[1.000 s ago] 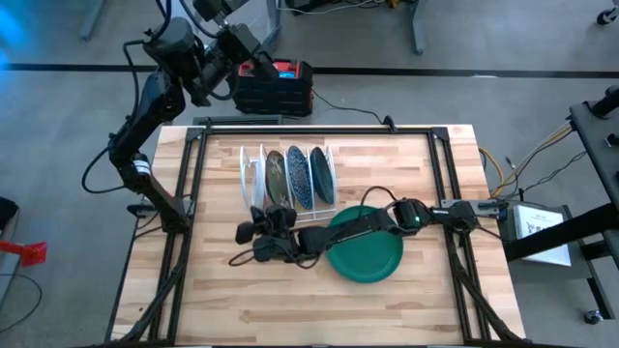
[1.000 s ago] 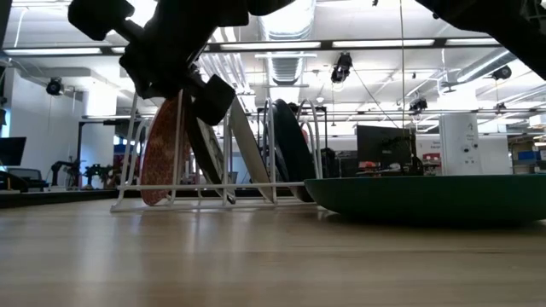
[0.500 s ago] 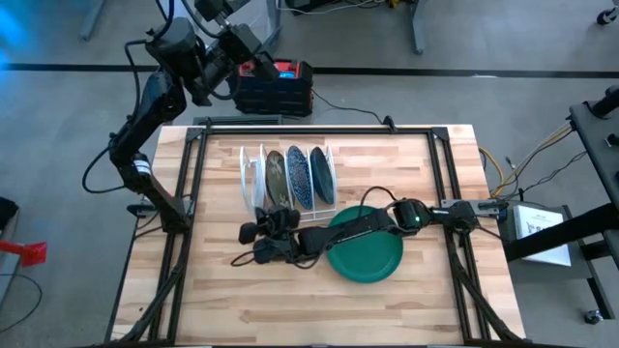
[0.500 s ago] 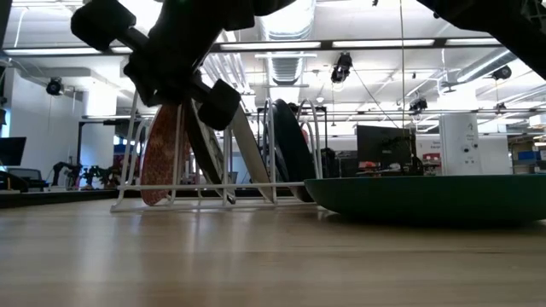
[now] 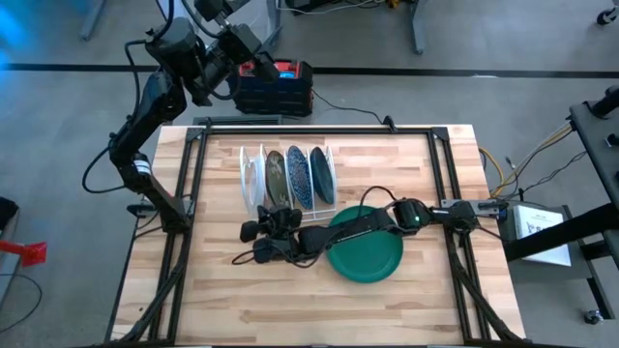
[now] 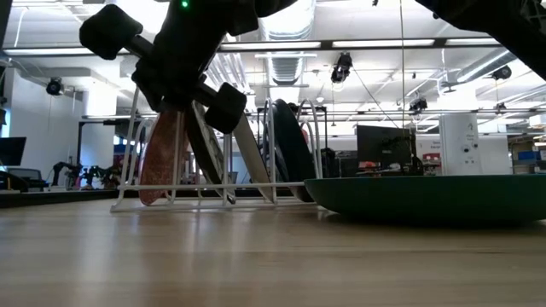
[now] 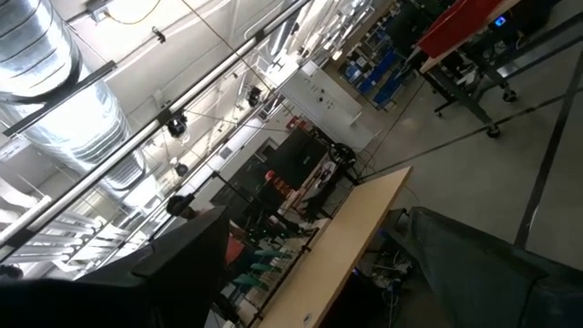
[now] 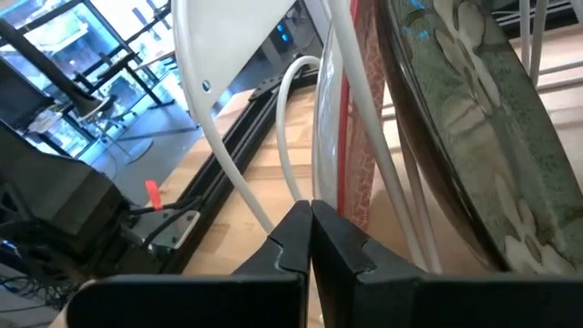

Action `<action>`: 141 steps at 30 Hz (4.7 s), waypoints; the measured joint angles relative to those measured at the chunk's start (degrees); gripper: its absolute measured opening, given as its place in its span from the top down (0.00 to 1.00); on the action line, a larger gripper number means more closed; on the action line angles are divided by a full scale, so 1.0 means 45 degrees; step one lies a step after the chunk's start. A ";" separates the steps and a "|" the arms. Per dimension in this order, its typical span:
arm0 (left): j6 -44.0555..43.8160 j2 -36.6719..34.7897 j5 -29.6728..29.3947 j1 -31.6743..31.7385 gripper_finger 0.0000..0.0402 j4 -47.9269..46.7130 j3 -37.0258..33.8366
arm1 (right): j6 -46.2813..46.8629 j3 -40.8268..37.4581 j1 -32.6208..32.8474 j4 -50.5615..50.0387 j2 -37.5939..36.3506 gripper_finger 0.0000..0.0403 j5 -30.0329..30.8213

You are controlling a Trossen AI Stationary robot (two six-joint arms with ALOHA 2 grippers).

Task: Sort dishes
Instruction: Put the orange patterned plate into the dish rack, then put the dark green plate into the dish rack

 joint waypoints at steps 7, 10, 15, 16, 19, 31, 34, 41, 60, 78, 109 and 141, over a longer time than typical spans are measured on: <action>0.0004 0.0000 -0.0004 0.0000 0.19 -0.0023 0.0000 | -0.0632 0.0343 0.0642 -0.0057 -0.0054 1.00 -0.0408; -0.0177 0.0000 -0.0004 0.0000 0.19 -0.0123 0.0000 | -0.0656 0.0347 0.0964 -0.0769 -0.0362 1.00 -0.1095; -0.0908 0.0000 0.0370 0.0000 0.19 -0.0914 0.0000 | 0.0795 0.0362 0.1739 -0.3889 -0.1187 1.00 -0.1063; -0.1097 0.0000 0.0539 0.0000 0.19 -0.1098 0.0000 | 0.1184 0.0362 0.1929 -0.4646 -0.1330 1.00 -0.1025; -0.1540 0.0000 0.0645 -0.0015 0.19 -0.1971 0.0000 | 0.2250 0.0362 0.2434 -0.6818 -0.1851 1.00 -0.0825; -0.5244 -0.0019 0.0636 -0.0024 0.25 -0.7231 0.0000 | 0.6003 0.0357 0.3894 -1.3108 -0.2730 1.00 -0.0567; -0.6302 -0.0026 0.0646 -0.0024 0.32 -0.8499 0.0000 | 0.8007 0.0356 0.4130 -1.5786 -0.2764 1.00 -0.1115; -0.8567 -0.0098 0.1559 -0.0203 0.68 -1.1530 -0.0003 | 0.6689 -0.0361 0.4271 -1.6000 -0.4099 1.00 -0.2053; -1.2295 -0.6014 0.1395 -0.4084 1.00 -0.9007 -0.9021 | 0.3483 -0.4294 0.4213 -1.5699 -0.7548 1.00 -0.3058; -1.7731 -0.9354 -0.6115 -1.1099 1.00 -0.4894 -1.6375 | 0.2314 -0.8897 0.3925 -1.3880 -0.9768 1.00 -0.4398; -2.8369 -0.7208 -0.3974 -1.1638 1.00 -1.3460 -1.8054 | -0.5525 -1.4661 0.2893 -0.3260 -1.1643 0.87 -1.2028; -2.8231 -0.6400 -0.7212 -1.1599 1.00 -0.9816 -2.0910 | -0.5390 -1.3570 0.3737 -0.3235 -0.8256 0.54 -1.2110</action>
